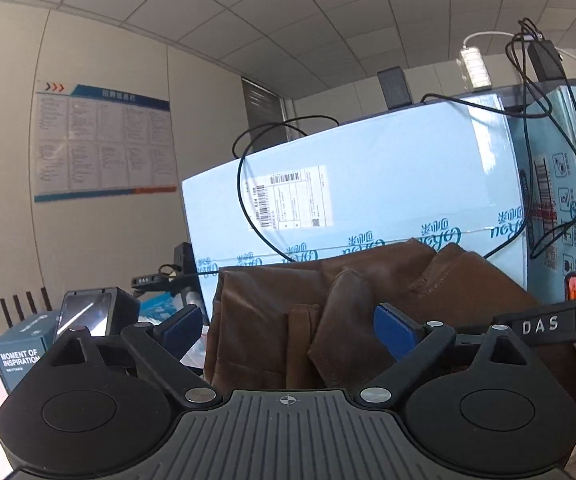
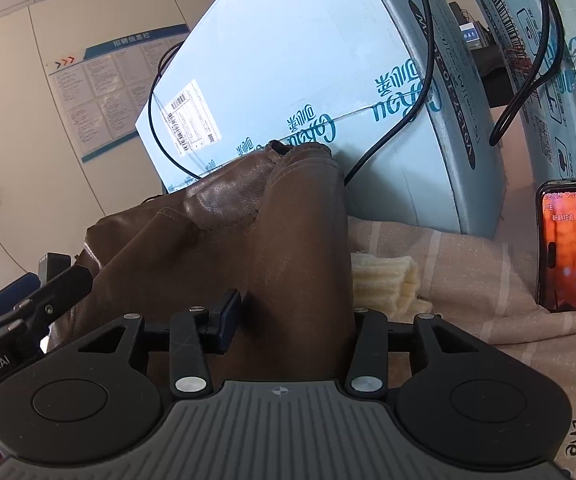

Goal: Fold clothes
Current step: 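Carry the folded jacket with both grippers to the white table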

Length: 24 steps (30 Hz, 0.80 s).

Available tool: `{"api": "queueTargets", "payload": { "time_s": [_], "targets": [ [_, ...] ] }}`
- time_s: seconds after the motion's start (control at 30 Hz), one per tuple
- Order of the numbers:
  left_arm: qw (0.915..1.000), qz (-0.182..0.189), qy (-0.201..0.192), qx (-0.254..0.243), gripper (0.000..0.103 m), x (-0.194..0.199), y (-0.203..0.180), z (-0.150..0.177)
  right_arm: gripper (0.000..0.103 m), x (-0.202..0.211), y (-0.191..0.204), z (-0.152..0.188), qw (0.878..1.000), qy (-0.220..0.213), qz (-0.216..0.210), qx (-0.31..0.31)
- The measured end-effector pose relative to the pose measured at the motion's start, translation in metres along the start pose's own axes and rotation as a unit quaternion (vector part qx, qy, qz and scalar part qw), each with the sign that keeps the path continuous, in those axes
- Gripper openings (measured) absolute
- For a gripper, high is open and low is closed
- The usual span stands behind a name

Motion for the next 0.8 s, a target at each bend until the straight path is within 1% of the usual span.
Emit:
{"api": "queueTargets", "payload": {
  "time_s": [0.03, 0.07, 0.13, 0.2, 0.27, 0.33, 0.37, 0.43, 0.5, 0.53, 0.7, 0.8],
  "targets": [
    [0.9997, -0.007, 0.013, -0.017, 0.095, -0.004, -0.003, 0.004, 0.047, 0.005, 0.001, -0.002, 1.000, -0.011, -0.002, -0.006],
    [0.9992, -0.016, 0.024, -0.026, 0.095, -0.008, -0.004, 0.007, 0.054, 0.010, 0.001, -0.003, 1.000, -0.024, -0.004, -0.011],
    [0.9986, -0.031, 0.032, -0.029, 0.095, -0.011, -0.001, 0.010, 0.064, 0.025, 0.004, -0.010, 0.997, -0.072, -0.004, -0.007],
    [0.9985, -0.046, 0.026, -0.013, 0.095, -0.009, 0.005, 0.006, 0.066, 0.034, 0.007, -0.015, 0.994, -0.105, 0.002, 0.003],
    [0.9976, -0.063, 0.029, 0.000, 0.095, -0.010, 0.012, 0.006, 0.068, 0.037, 0.010, -0.018, 0.992, -0.119, 0.025, 0.021],
    [0.9966, -0.069, 0.046, 0.005, 0.095, -0.015, 0.016, 0.010, 0.068, 0.030, 0.011, -0.016, 0.990, -0.112, 0.070, 0.054],
    [0.9961, -0.069, 0.055, 0.005, 0.095, -0.018, 0.016, 0.013, 0.070, 0.023, 0.009, -0.013, 0.989, -0.097, 0.092, 0.065],
    [0.9951, -0.069, 0.071, -0.004, 0.096, -0.023, 0.014, 0.019, 0.071, 0.009, 0.000, -0.005, 0.990, -0.053, 0.112, 0.067],
    [0.9942, -0.070, 0.081, -0.012, 0.096, -0.025, 0.011, 0.023, 0.076, 0.003, -0.008, -0.004, 0.992, -0.029, 0.115, 0.048],
    [0.9940, -0.069, 0.084, -0.011, 0.096, -0.026, 0.011, 0.024, 0.080, 0.002, -0.013, -0.003, 0.992, -0.024, 0.116, 0.038],
    [0.9925, -0.066, 0.102, -0.001, 0.097, -0.031, 0.012, 0.030, 0.084, -0.002, -0.017, 0.003, 0.991, -0.006, 0.128, 0.034],
    [0.9921, -0.070, 0.104, 0.000, 0.098, -0.031, 0.012, 0.031, 0.087, -0.005, -0.018, 0.004, 0.990, 0.002, 0.134, 0.034]
  ]
}}
Point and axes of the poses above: each gripper's, at about its wrist camera, not at the fingertips, and x roughly against the way its jaws point, y to its left, z to its underside, the point moved 4 cm from there along -x, roughly the way its jaws point, and after that the axes turned 5 degrees about -y, right-handed, at the moved point
